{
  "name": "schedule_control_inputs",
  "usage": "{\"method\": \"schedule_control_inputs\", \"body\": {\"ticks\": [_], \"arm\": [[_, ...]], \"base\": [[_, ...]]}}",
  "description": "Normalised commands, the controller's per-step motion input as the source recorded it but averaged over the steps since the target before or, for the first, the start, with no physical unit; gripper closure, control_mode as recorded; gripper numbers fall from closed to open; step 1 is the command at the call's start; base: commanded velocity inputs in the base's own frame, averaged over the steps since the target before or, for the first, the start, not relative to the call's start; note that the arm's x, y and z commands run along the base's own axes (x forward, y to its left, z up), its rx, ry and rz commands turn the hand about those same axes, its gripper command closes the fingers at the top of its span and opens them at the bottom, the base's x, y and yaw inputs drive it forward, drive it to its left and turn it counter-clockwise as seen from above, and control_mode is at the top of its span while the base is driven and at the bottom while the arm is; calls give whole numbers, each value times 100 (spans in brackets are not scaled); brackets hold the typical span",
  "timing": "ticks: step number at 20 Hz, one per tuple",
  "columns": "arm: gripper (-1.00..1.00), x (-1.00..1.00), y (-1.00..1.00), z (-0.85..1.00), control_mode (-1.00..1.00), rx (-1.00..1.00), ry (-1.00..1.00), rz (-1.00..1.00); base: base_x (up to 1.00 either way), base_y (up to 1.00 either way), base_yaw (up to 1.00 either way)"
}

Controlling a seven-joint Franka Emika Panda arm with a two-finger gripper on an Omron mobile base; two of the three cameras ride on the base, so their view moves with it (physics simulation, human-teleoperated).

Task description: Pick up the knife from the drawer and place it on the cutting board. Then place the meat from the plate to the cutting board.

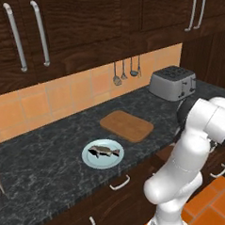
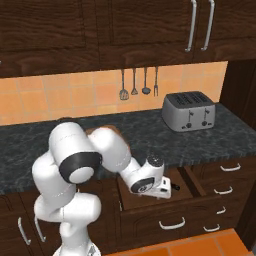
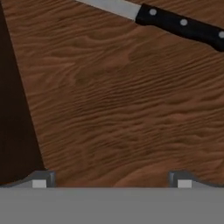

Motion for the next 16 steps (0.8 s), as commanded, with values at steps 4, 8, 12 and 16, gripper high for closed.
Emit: {"method": "schedule_control_inputs", "body": {"ticks": [4,8,12,16], "arm": [[-100,8,-20,-39,-100,2,3,0],[-100,0,-30,-44,-100,6,4,0],[-100,-53,-48,-13,-100,7,0,0],[-100,-90,-62,-11,-100,9,0,0]], "base": [[0,0,0],[0,0,0],[0,0,0],[0,0,0]]}}
